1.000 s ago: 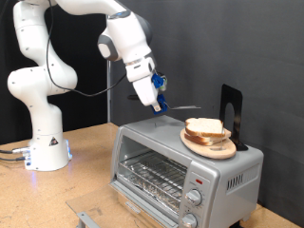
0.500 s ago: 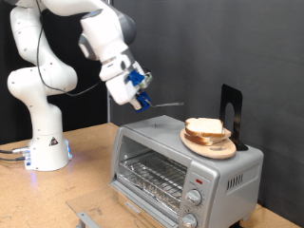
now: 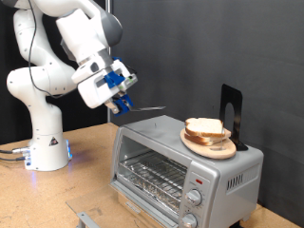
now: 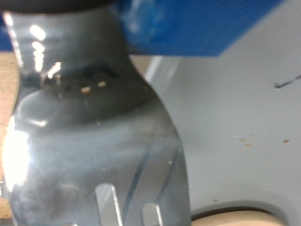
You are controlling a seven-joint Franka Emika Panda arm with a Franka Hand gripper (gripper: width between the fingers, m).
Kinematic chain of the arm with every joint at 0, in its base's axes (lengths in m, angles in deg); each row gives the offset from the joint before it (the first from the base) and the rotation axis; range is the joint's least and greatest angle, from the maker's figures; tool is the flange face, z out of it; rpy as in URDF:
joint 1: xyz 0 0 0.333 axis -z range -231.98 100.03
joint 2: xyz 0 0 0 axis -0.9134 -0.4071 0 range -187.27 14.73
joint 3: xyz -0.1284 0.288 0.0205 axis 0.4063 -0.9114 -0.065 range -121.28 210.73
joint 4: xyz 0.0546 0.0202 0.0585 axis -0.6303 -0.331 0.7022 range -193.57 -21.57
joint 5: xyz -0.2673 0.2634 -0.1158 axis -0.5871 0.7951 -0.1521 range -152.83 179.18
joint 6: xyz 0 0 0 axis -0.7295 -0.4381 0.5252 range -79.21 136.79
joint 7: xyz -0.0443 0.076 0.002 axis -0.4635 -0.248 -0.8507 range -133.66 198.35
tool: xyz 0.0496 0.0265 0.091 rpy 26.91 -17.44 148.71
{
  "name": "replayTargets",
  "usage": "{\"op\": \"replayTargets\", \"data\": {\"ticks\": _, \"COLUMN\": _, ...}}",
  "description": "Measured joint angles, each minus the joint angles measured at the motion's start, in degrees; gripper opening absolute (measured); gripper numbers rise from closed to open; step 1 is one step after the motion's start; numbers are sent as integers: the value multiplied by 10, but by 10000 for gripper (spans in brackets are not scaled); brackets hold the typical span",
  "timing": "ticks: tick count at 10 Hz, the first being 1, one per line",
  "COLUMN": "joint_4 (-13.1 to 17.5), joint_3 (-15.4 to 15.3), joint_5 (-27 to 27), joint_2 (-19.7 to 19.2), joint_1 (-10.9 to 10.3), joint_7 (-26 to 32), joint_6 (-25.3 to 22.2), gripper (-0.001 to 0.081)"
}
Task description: Make a piece of toast with the oven
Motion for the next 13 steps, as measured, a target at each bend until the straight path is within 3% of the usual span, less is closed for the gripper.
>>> {"op": "replayTargets", "data": {"ticks": 2, "joint_4": 16, "joint_3": 25, "joint_5": -15, "joint_2": -14, "joint_1": 10, "joint_7": 21, "joint_6": -32, "gripper": 403}}
{"op": "replayTargets", "data": {"ticks": 4, "joint_4": 15, "joint_3": 20, "joint_5": -16, "joint_2": -14, "joint_1": 9, "joint_7": 21, "joint_6": -30, "gripper": 403}}
{"op": "replayTargets", "data": {"ticks": 9, "joint_4": 69, "joint_3": -51, "joint_5": -144, "joint_2": -58, "joint_1": 34, "joint_7": -15, "joint_6": 25, "gripper": 403}}
{"op": "replayTargets", "data": {"ticks": 10, "joint_4": 80, "joint_3": -52, "joint_5": -146, "joint_2": -70, "joint_1": 33, "joint_7": -10, "joint_6": 19, "gripper": 403}}
{"op": "replayTargets", "data": {"ticks": 13, "joint_4": 113, "joint_3": -36, "joint_5": -130, "joint_2": -96, "joint_1": 29, "joint_7": 9, "joint_6": -76, "gripper": 403}}
